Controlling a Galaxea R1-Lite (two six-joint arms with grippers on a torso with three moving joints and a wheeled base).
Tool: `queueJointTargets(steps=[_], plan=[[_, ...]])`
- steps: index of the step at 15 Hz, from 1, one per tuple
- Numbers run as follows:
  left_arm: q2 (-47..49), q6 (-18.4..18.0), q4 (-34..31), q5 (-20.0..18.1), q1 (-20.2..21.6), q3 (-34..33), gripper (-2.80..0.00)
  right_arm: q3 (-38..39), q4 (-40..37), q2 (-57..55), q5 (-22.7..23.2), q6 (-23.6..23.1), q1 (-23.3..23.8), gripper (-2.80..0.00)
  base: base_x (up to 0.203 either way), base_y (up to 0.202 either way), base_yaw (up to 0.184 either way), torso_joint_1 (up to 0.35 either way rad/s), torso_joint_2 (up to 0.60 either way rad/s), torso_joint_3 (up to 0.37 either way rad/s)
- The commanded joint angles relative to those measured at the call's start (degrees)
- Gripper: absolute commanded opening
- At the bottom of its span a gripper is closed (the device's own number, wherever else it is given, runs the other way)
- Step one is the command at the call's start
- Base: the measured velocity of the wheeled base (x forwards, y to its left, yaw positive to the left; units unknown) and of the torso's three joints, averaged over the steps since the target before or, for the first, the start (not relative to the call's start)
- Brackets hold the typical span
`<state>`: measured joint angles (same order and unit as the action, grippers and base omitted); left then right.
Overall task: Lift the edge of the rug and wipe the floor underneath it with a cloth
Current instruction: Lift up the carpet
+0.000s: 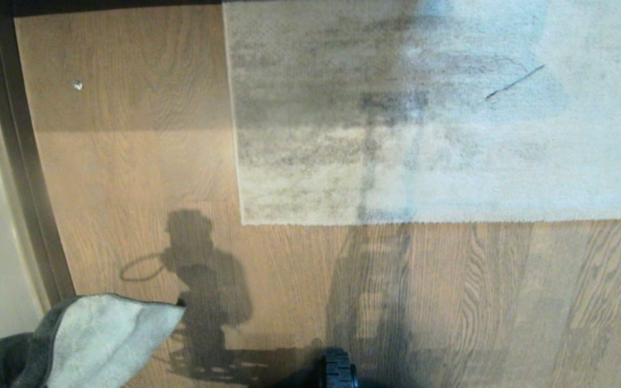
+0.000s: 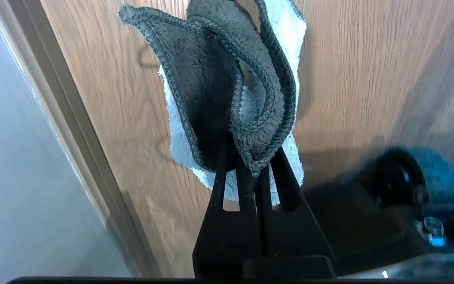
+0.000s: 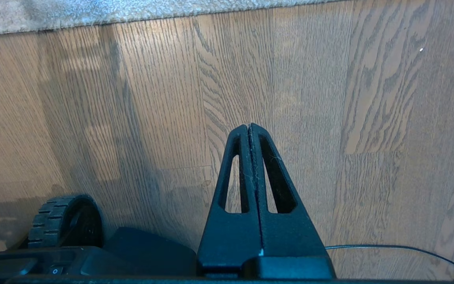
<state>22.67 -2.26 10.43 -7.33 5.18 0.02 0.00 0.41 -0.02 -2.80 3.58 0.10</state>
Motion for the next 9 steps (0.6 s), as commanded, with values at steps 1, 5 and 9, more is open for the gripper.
queueJointTargets(steps=[1,5,9], plan=[[-6.54,0.35,-3.73,3.62,-1.82,-0.01,-2.80,0.00,0.02,0.02,-0.01,0.03,-0.01,-2.80,0.000,0.000,0.000,0.000,0.00,0.000],[-13.86,3.45,-9.84,7.95,-5.74,0.00,-2.80,0.00,0.02,0.02,-0.01,0.03,-0.01,-2.80,0.000,0.000,0.000,0.000,0.00,0.000],[-18.17,3.92,-10.08,8.09,-5.62,-0.02,-2.80,0.00,0.02,0.02,-0.01,0.03,-0.01,-2.80,0.000,0.000,0.000,0.000,0.00,0.000]])
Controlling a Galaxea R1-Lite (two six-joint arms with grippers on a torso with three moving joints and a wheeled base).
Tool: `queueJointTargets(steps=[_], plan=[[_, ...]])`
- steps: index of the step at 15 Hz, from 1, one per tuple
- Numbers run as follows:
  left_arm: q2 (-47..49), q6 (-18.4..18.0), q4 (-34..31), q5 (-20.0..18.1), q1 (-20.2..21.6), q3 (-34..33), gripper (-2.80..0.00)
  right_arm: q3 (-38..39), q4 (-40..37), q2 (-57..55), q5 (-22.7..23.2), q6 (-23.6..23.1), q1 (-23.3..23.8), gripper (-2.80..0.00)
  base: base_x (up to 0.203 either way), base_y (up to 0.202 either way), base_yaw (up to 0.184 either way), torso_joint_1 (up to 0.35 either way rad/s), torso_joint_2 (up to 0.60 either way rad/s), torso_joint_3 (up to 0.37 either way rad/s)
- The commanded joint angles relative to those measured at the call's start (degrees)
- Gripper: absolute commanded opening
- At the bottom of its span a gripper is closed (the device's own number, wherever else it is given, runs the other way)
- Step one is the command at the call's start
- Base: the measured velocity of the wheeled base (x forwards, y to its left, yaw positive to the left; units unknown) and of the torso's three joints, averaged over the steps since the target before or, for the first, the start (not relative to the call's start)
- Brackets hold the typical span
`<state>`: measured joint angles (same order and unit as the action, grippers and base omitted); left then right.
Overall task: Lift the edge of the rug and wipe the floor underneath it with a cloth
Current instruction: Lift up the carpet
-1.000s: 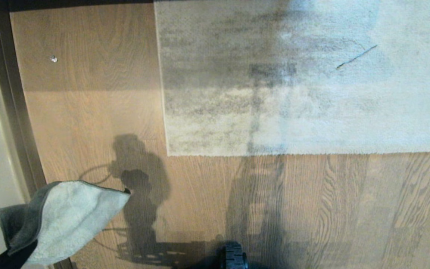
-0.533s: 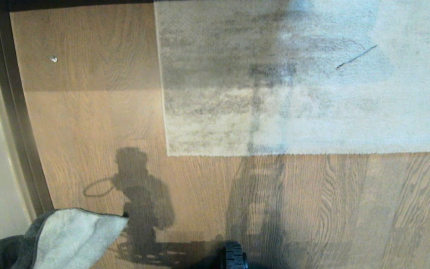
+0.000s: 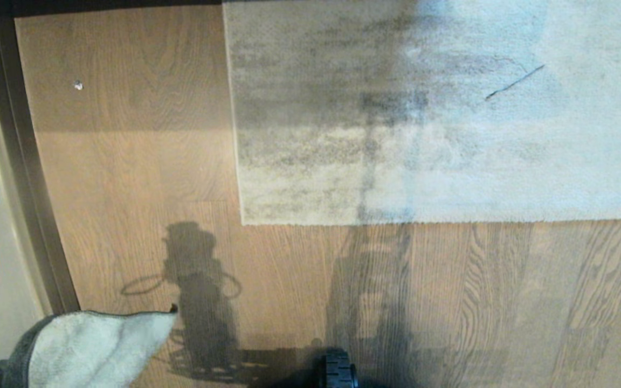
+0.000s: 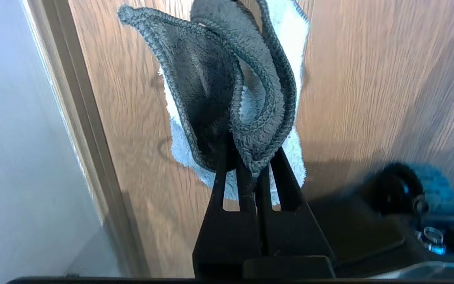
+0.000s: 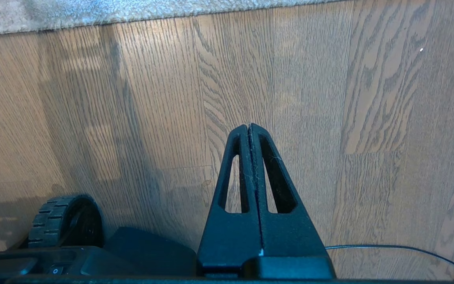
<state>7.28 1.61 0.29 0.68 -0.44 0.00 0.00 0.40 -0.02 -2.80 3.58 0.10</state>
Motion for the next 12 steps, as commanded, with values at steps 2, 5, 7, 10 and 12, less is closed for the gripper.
queueJointTargets(steps=[2,5,7,10,12], plan=[[-4.45,0.06,0.06,0.11,0.00,0.01,-2.80,0.00,0.04,0.02,-0.01,0.02,-0.01,-2.80,0.000,0.000,0.000,0.000,0.00,0.000],[-6.67,0.06,0.06,0.11,0.09,0.00,-2.80,0.00,0.04,0.02,-0.01,0.02,-0.01,-2.80,0.000,0.000,0.000,0.000,0.00,0.000],[-7.28,0.06,0.06,0.11,0.09,0.00,-2.80,0.00,0.04,0.02,-0.01,0.02,-0.01,-2.80,0.000,0.000,0.000,0.000,0.00,0.000],[-7.28,0.06,0.06,0.11,0.09,0.00,-2.80,0.00,0.04,0.02,-0.01,0.02,-0.01,-2.80,0.000,0.000,0.000,0.000,0.00,0.000],[-7.28,0.06,-0.01,0.11,0.09,0.00,-2.80,0.00,0.04,0.02,-0.01,0.02,-0.01,-2.80,0.000,0.000,0.000,0.000,0.00,0.000]])
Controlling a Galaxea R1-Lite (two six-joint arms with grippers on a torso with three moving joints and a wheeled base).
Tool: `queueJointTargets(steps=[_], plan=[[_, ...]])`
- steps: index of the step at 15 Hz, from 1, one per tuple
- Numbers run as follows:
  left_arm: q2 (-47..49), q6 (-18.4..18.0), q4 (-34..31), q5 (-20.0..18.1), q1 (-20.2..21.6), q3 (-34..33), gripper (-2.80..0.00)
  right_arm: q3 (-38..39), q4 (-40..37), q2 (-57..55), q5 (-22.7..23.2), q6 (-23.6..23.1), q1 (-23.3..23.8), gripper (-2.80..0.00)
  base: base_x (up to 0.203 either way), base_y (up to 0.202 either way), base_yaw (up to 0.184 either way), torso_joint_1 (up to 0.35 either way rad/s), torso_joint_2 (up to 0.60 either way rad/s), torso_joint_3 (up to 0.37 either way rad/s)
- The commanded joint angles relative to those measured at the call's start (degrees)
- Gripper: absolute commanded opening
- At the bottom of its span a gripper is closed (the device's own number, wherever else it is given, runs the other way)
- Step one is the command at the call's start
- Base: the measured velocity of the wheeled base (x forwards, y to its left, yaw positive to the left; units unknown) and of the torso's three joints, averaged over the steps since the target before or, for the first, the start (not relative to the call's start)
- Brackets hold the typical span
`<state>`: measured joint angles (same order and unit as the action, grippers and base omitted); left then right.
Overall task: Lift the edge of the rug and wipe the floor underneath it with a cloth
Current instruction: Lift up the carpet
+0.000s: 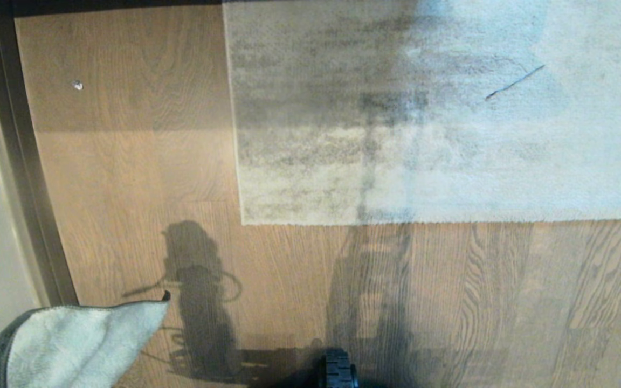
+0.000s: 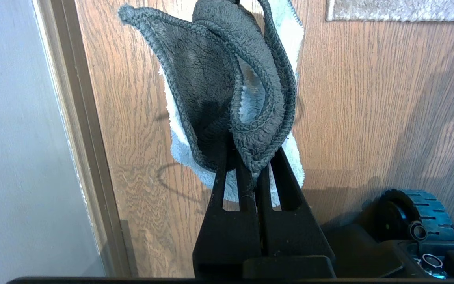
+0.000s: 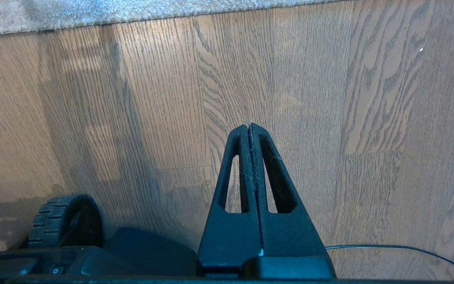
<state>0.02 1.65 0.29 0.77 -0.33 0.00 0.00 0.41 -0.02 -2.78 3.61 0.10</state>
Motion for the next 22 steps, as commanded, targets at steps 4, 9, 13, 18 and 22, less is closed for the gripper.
queueJointTargets(steps=[4,9,13,18,22], plan=[[-0.02,0.02,0.06,0.02,-0.02,0.00,-2.80,0.00,0.02,0.02,-0.03,0.00,-0.01,-2.80,0.000,0.000,0.000,0.000,0.00,0.000],[-0.02,0.02,0.06,0.02,-0.02,0.00,-2.80,0.00,0.02,0.02,-0.03,0.00,-0.01,-2.80,0.000,0.000,0.000,0.000,0.00,0.000],[-0.02,0.02,0.06,0.02,-0.02,0.00,-2.80,0.00,0.03,0.02,-0.03,-0.09,-0.01,-2.80,0.000,0.000,0.000,0.000,0.00,0.000],[-0.02,0.02,0.04,0.02,-0.02,0.00,-2.80,0.00,-0.15,0.02,0.05,-1.58,-0.01,-2.80,0.000,0.000,0.000,0.000,0.00,0.000],[-0.02,0.02,0.04,0.02,-0.02,0.08,-2.80,-0.15,0.02,0.02,1.86,-4.55,-0.01,-2.80,0.000,0.000,0.000,0.000,0.00,0.000]])
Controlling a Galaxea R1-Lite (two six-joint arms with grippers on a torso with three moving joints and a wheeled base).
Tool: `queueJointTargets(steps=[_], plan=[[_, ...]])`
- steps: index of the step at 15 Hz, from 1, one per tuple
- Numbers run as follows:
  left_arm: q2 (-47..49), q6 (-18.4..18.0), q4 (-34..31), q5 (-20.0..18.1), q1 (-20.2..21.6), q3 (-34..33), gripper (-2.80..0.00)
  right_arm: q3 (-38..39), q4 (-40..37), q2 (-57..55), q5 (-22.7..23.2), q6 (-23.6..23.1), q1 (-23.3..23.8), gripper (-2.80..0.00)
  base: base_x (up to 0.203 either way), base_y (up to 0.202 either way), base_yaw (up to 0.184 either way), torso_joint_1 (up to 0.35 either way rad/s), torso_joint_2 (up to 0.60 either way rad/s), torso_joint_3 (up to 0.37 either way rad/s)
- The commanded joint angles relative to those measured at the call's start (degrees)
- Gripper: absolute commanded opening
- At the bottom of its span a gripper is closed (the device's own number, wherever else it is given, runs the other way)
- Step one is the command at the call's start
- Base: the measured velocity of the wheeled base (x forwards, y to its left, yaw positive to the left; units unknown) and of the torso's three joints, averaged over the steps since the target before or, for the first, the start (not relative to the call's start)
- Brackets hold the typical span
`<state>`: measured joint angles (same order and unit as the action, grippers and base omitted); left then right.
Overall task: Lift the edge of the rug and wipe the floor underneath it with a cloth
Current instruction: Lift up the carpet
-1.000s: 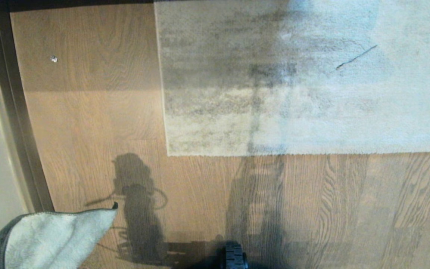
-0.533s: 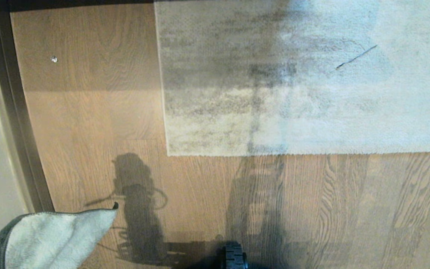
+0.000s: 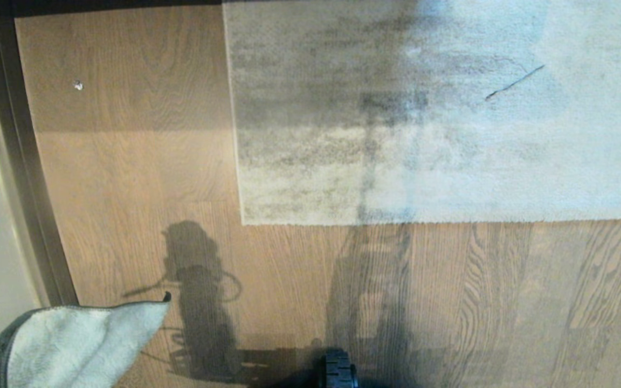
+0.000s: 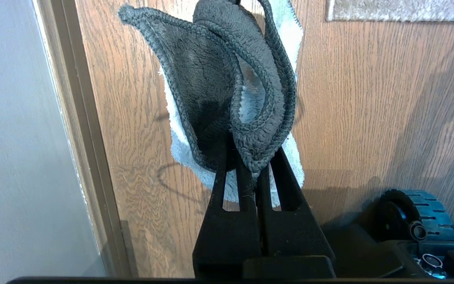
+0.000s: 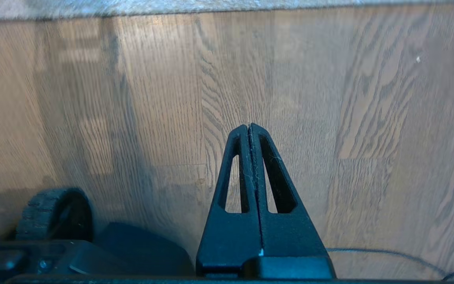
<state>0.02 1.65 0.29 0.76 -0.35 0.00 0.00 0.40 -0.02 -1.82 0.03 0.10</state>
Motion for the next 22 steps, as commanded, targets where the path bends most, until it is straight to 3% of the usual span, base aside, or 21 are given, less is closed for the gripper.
queueJointTargets(steps=[1,4,6,11,16,18,22], plan=[[-0.02,0.02,-0.01,0.03,-0.02,0.02,-2.80,-0.58,0.08,0.02,1.43,-2.07,-0.09,-2.80,0.000,0.000,0.000,0.000,0.00,0.000],[-0.02,0.02,0.06,0.03,0.00,0.00,-2.80,-1.57,-0.48,-0.99,2.78,-4.48,-0.10,-2.80,0.000,0.000,0.000,0.000,0.00,0.000],[-0.02,0.02,-0.03,0.03,0.00,0.00,-2.80,-5.86,-1.49,-4.30,7.75,-4.44,-0.10,-2.80,0.000,0.000,0.000,0.000,0.00,0.000],[-0.02,0.02,0.05,0.03,0.00,0.00,-2.80,-13.39,-2.31,-19.71,25.48,-4.43,-0.10,-2.80,0.000,0.000,0.000,0.000,0.00,0.000],[-0.02,0.02,0.06,0.03,0.00,0.07,-2.80,-15.26,-2.45,-35.01,44.05,-6.77,-0.18,-2.80,0.000,0.000,0.000,0.000,0.00,0.000],[-0.02,0.02,0.06,0.03,0.00,0.00,-2.80,-14.68,-2.49,-40.76,46.80,-8.84,-1.85,-2.80,0.000,0.000,0.000,0.000,0.00,0.000],[-0.02,0.02,0.06,0.03,0.00,0.00,-2.80,-14.39,-2.05,-50.42,47.21,-10.06,-11.83,-2.80,0.000,0.000,0.000,0.000,0.00,0.000]])
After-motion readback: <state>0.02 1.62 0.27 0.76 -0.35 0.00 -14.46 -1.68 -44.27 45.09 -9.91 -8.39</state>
